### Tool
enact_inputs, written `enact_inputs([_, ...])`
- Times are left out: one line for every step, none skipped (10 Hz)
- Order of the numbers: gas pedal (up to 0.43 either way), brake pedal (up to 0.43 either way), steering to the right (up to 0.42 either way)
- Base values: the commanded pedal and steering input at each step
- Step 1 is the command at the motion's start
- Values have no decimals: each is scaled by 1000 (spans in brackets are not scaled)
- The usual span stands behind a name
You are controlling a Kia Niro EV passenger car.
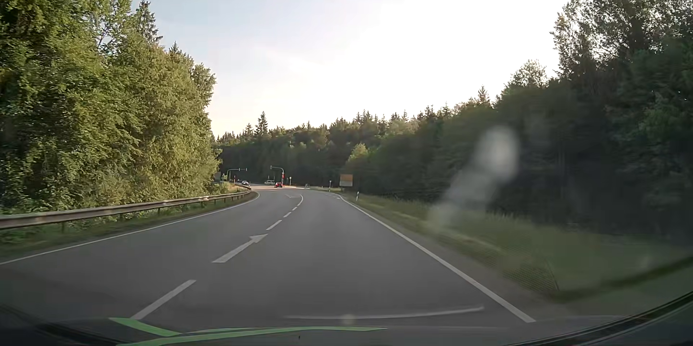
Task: Follow the waypoints while adhering to traffic rules and regulations
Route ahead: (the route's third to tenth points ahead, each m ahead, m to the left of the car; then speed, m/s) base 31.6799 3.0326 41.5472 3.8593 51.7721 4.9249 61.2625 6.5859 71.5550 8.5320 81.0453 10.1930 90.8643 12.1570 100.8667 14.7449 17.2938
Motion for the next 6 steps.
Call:
enact_inputs([0,159,-10])
enact_inputs([0,159,-10])
enact_inputs([0,159,-10])
enact_inputs([0,159,-10])
enact_inputs([0,165,-10])
enact_inputs([0,165,-10])
